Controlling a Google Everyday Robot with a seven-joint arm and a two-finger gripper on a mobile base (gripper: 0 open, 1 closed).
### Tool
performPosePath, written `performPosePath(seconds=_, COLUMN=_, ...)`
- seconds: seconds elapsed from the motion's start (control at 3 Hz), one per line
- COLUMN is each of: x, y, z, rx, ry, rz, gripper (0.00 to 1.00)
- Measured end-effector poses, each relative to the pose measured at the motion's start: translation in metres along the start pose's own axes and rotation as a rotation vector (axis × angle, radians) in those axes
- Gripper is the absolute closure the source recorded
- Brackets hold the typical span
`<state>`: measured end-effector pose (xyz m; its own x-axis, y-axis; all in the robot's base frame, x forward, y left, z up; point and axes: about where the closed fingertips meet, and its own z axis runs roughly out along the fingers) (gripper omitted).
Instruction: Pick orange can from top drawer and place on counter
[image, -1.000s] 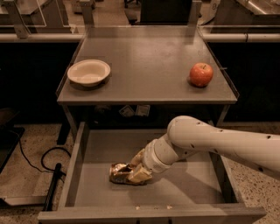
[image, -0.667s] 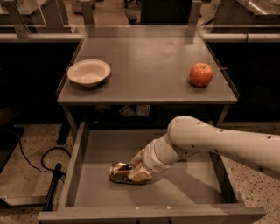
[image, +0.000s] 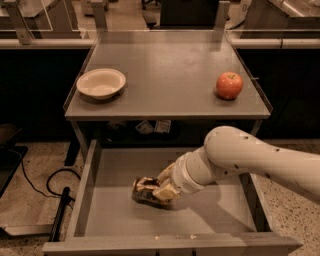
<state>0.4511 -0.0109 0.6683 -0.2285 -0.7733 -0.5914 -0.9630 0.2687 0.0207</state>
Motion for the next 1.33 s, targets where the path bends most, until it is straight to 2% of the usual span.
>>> performPosePath(seconds=0.67, x=-0.024, y=-0.028, z=-0.093, rx=0.198, ry=-0.011, rz=0.031, gripper=1.0)
performPosePath(seconds=1.0, x=-0.024, y=-0.028, z=-0.093, rx=0.198, ry=-0.011, rz=0.031, gripper=1.0)
performPosePath(seconds=1.33, x=-0.036, y=-0.034, z=-0.112, rx=0.268, ry=-0.045, rz=0.021, gripper=1.0)
